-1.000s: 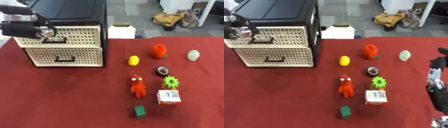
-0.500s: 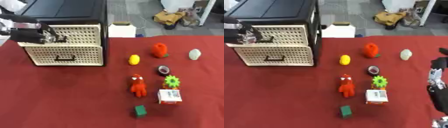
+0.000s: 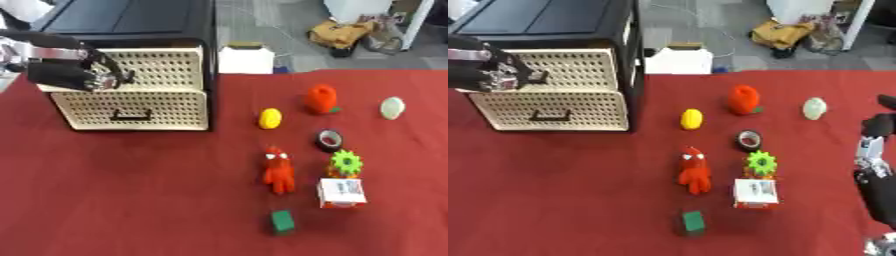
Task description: Pick up objects from table and place into drawer.
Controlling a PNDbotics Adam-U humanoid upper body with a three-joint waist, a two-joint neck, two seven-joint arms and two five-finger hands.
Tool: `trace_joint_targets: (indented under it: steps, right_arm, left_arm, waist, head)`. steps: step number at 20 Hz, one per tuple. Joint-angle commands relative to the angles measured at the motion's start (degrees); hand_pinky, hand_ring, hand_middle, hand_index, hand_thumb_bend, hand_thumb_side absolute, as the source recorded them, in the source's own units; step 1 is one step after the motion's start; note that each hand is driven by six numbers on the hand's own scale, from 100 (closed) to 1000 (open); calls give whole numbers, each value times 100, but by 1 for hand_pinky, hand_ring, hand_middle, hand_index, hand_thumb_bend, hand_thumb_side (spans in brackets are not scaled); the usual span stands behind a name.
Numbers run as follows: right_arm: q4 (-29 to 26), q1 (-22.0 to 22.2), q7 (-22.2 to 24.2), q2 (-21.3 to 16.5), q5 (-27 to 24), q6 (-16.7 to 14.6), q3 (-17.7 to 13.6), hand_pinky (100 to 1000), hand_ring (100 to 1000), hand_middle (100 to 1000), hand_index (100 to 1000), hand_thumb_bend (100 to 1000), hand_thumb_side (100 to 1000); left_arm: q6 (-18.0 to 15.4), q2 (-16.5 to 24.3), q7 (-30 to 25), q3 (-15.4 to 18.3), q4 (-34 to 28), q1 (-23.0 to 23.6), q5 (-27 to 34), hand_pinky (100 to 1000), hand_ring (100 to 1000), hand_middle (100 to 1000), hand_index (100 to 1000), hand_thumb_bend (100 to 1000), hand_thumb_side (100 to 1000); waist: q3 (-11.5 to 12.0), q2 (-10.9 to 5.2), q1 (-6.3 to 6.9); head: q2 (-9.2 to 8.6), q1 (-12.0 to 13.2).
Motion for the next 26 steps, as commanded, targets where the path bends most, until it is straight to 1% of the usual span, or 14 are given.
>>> trace_joint_targets:
  steps: [1,2,6,9,13,15,17,19,20,21,26]
  right_arm:
    - [-77,-36,16,-59,28,0,-19,557,548,450,752,100,783]
    - [-77,-37,15,-58,30,0,-19,557,548,450,752,100,783]
    - [-77,-40,12,-50,35,-1,-18,557,548,449,752,100,782]
    - [-77,-41,13,-40,38,0,-17,557,548,448,751,100,777]
    - [-77,-40,21,-24,46,4,-14,557,547,447,750,100,778]
    - [-77,-42,21,-20,49,6,-15,556,546,445,746,100,776]
    - [-77,-50,24,-17,46,4,-11,556,546,444,746,100,776]
    - [-77,-51,25,-12,45,5,-11,556,545,443,746,100,776]
    - [-77,-51,25,-9,45,5,-11,556,545,443,745,100,775]
    - [-77,-52,27,-6,45,5,-10,555,544,442,745,100,776]
    - [-77,-56,37,12,49,11,-4,553,543,439,744,100,772]
  left_arm:
    - [-82,97,-14,70,18,-139,-20,100,100,100,928,285,1000]
    - [-100,91,-14,70,38,-145,-25,100,100,100,928,296,1000]
    - [-215,70,-14,73,127,-169,-40,100,100,100,928,274,1000]
    - [-297,58,-14,91,201,-185,-69,100,100,100,930,295,1000]
    - [-378,88,-14,112,233,-191,-112,100,100,100,944,423,1000]
    - [-399,100,-14,122,228,-196,-115,100,100,100,950,536,1000]
    - [-420,107,-14,121,223,-199,-122,100,100,100,958,626,1000]
    - [-449,115,-14,118,211,-197,-115,100,100,100,969,777,1000]
    - [-468,120,-14,112,207,-195,-115,100,100,100,973,808,1000]
    - [-487,128,-14,106,204,-193,-120,100,100,100,975,825,1000]
    - [-513,160,-14,121,173,-203,-232,100,100,100,967,801,1000]
  waist:
    - [3,-84,2]
    - [0,-81,1]
    - [-10,-66,1]
    - [-13,-55,0]
    - [-2,-37,-4]
    - [11,-30,-6]
    - [9,-23,-8]
    - [6,-17,-12]
    - [5,-13,-14]
    - [3,-9,-16]
    - [16,10,-24]
  head:
    - [-48,30]
    - [-52,32]
    - [-53,41]
    - [-63,46]
    - [-62,46]
    - [-67,50]
    - [-79,54]
    - [-91,55]
    - [-100,56]
    - [-105,55]
    - [-107,57]
